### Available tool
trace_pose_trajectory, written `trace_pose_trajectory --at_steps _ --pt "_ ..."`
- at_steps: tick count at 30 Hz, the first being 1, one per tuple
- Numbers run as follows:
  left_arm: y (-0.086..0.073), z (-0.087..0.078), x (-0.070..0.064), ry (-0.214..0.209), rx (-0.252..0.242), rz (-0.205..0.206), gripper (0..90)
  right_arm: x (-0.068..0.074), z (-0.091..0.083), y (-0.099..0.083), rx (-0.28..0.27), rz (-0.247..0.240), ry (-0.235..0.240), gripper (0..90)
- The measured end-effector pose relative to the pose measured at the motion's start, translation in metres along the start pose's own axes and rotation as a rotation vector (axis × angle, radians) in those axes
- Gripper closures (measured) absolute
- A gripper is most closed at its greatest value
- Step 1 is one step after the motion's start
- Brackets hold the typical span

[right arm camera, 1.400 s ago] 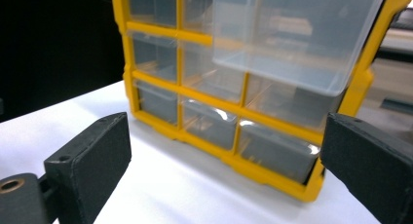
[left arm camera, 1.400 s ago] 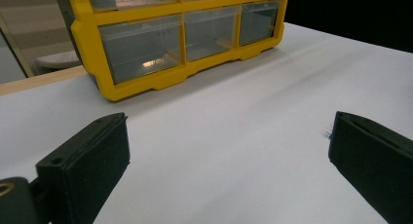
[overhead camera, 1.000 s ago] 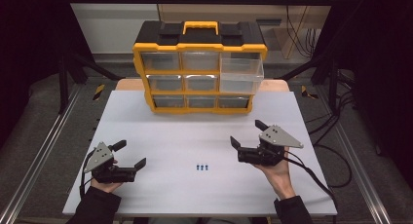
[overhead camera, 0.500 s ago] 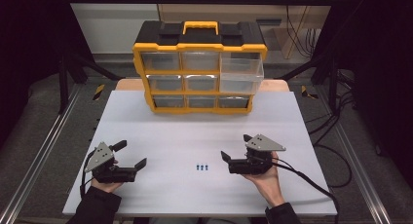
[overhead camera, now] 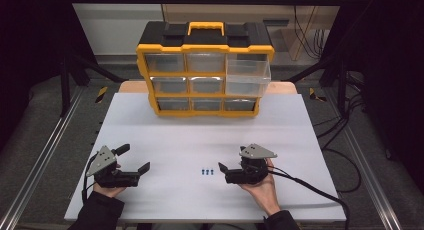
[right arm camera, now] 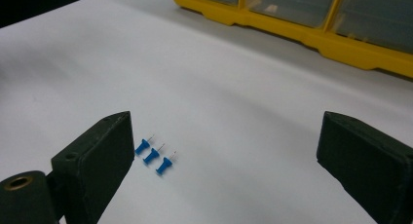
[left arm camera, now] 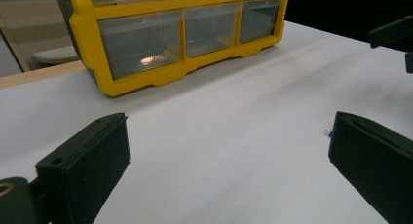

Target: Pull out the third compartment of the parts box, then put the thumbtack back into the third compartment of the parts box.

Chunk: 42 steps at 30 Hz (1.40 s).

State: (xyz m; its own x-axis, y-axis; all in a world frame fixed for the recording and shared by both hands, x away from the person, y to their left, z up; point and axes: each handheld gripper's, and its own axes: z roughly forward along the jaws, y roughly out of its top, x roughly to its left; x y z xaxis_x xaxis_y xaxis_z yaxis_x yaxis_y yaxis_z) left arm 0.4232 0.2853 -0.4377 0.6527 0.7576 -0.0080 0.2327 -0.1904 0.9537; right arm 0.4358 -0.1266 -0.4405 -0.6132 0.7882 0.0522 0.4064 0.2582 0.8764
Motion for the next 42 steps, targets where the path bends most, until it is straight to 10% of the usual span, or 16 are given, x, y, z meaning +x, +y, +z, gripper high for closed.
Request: trace_pose_trajectory --at_steps 24,42 --pt "-0.001 0.001 0.000 -0.007 0.008 -0.001 0.9 0.020 0.026 -0.008 0.077 -0.011 0.022 12.9" --pt "-0.001 0.002 -0.001 -0.005 0.012 0.001 0.9 0.031 0.043 -0.018 0.166 -0.047 0.065 33.5"
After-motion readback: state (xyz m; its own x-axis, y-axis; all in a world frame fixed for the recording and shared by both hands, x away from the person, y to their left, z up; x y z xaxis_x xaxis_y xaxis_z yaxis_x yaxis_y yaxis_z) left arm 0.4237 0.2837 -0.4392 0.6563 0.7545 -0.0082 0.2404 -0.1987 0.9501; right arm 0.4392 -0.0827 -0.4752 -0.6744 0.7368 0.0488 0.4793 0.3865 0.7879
